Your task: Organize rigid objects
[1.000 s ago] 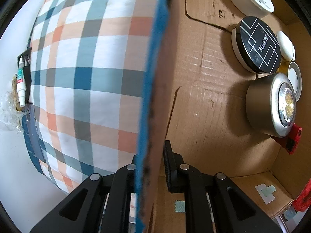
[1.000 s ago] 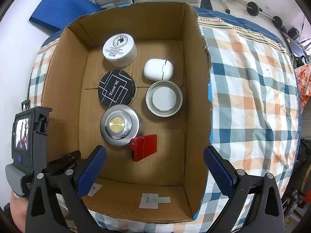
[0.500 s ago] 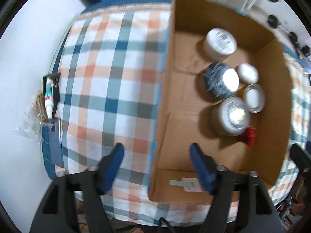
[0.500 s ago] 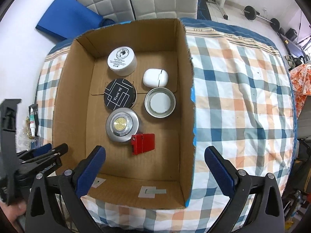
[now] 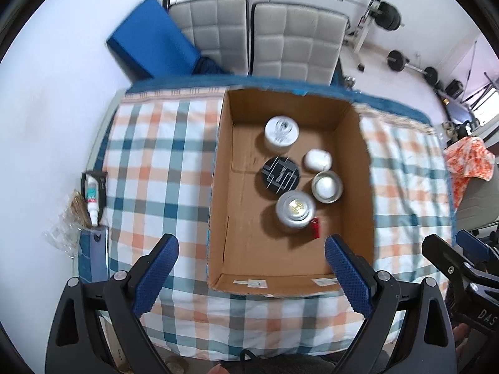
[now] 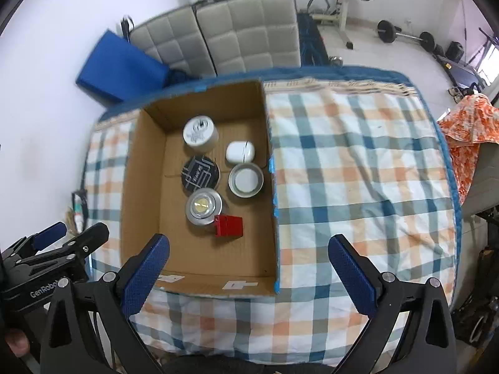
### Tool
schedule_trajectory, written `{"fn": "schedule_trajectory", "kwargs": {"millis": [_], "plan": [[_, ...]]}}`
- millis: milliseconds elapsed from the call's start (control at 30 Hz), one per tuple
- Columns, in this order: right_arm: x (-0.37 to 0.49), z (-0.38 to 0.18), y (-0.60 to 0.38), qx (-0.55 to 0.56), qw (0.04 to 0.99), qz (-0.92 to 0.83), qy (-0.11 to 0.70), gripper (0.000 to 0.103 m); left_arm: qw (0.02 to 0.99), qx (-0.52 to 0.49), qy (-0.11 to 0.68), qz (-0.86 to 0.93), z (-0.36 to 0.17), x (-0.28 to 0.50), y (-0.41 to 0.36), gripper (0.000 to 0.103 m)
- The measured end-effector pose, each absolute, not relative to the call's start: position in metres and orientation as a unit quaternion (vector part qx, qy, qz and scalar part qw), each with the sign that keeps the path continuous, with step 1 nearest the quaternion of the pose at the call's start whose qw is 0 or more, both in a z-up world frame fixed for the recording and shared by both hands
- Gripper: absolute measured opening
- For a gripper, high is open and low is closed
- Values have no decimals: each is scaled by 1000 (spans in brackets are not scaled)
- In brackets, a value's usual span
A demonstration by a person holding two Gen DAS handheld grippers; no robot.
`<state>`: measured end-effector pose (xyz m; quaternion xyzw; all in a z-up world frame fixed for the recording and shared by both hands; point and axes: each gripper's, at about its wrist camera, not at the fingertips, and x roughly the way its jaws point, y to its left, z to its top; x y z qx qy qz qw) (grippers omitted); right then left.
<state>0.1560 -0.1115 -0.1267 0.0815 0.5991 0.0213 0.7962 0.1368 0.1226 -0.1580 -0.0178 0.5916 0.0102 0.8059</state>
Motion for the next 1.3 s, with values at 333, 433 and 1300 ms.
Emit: {"fn": "schedule_trajectory", "kwargs": {"millis": [333,433,1300], "plan": [[112,-28,-137,91,832,14,548,103,837,-18,547,-7,-82,97,109,96],[102,-8,-142,95,832,17,546,103,839,-16,544,-8,-69,91,106,96],[80,53,-142,46,857,-1,513,103,850,-10,526,-14,-28,65,97,96]]}}
